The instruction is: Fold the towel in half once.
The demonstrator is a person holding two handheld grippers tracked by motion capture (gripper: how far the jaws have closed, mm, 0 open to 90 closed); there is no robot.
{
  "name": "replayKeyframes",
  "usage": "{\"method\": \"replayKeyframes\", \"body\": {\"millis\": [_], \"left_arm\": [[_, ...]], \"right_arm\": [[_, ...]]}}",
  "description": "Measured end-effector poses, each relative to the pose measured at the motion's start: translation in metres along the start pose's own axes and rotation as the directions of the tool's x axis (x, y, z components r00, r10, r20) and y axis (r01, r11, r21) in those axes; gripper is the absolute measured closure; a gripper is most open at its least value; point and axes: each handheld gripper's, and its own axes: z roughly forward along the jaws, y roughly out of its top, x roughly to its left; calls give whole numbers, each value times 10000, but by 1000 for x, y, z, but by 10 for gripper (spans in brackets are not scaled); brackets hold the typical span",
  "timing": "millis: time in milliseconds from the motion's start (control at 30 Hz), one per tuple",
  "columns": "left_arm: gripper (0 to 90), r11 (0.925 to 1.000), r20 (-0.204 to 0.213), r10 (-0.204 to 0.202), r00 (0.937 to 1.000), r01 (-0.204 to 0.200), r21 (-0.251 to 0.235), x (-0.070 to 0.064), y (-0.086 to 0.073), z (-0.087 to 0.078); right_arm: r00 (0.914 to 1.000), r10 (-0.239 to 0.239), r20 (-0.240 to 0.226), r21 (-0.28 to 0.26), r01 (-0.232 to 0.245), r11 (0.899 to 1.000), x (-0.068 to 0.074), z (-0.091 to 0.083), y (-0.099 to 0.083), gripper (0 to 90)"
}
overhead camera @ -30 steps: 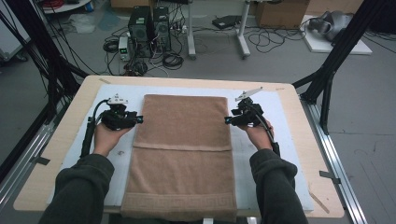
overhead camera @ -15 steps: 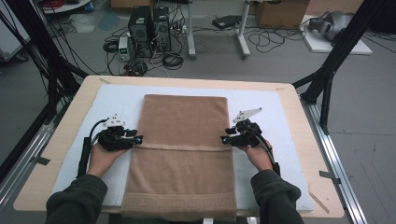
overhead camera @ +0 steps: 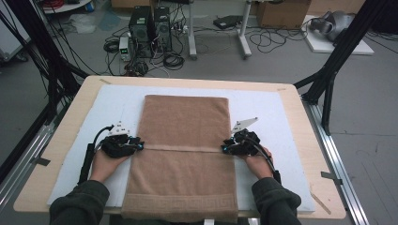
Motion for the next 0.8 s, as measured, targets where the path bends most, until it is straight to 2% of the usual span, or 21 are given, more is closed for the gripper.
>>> {"method": "replayKeyframes", "body": {"millis": [100, 233, 533, 800], "left_arm": [[777, 9999, -34, -157, 9999, 156, -63, 0, 0, 1], [849, 9998, -66, -172, 9998, 171, -144, -1, 2, 1], [855, 9958, 235, -475, 9986, 492, -767, 2, 8, -18], [855, 9945, 313, -323, 9990, 352, -991, -2, 15, -33]], "right_arm": [[10000, -22, -80, -2, 22, 10000, 0, 1, 1, 802], [9999, -38, -148, -12, 38, 10000, -1, 0, 2, 846], [9995, 71, -320, -726, -94, 9973, -3, -17, 9, 851], [9992, -190, -352, -944, 156, 9954, 3, -34, 19, 850]]}}
